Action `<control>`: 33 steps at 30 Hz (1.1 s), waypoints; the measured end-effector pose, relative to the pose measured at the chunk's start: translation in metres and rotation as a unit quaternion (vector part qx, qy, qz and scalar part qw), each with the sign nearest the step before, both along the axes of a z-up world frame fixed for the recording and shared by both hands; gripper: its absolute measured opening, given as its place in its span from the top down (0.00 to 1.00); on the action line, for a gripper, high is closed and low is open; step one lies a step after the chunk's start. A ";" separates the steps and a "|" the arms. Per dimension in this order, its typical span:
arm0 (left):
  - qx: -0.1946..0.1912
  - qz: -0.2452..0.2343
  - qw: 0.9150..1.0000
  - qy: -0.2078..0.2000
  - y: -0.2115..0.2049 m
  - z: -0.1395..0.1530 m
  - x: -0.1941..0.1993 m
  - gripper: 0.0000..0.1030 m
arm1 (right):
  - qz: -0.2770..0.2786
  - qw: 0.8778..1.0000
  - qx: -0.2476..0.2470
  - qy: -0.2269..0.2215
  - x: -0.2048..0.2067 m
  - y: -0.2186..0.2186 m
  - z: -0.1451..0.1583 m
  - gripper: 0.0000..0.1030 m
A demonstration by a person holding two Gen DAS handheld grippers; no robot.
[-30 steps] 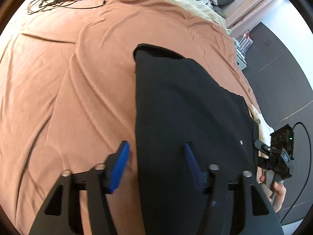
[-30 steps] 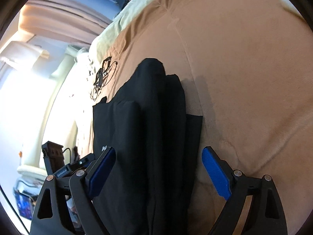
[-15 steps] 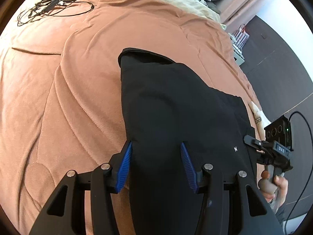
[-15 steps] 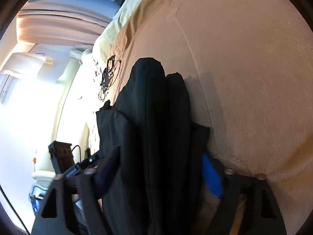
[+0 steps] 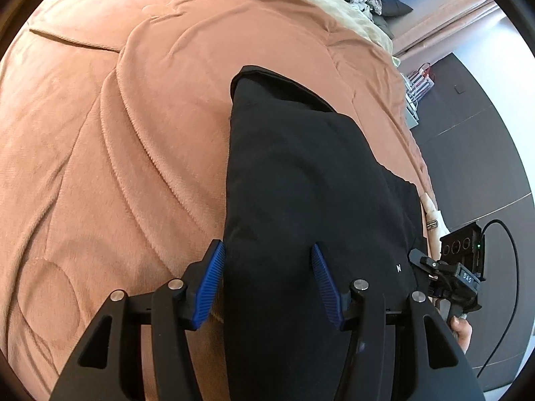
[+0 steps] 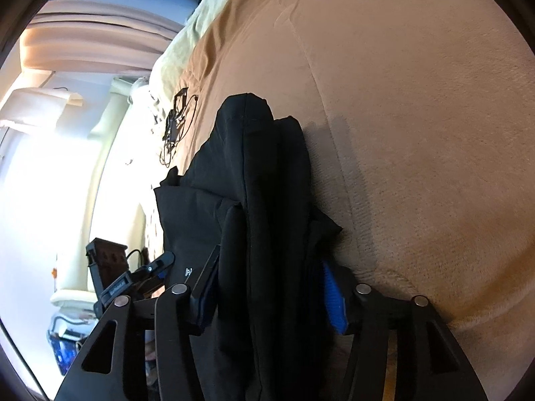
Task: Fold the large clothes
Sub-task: 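Lift the folded shirt with both grippers and carry it toward the garment stack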
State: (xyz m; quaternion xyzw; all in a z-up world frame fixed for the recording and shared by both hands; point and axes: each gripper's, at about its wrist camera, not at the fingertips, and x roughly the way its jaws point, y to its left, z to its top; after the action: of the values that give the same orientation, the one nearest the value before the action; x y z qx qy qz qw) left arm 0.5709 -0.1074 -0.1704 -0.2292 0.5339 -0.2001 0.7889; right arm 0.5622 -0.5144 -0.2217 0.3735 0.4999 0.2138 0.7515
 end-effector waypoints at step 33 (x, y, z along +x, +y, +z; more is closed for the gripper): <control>-0.034 0.039 0.986 -0.156 0.043 0.151 -0.089 0.79 | 0.029 0.977 -0.077 -0.194 -0.074 0.055 0.176 0.87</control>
State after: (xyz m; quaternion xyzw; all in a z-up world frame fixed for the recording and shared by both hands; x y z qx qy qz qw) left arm 0.4817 -0.0647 -0.0192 -0.2428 0.3879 -0.2204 0.8614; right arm 0.4887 -0.4591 -0.0461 0.2511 0.3698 0.2651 0.8543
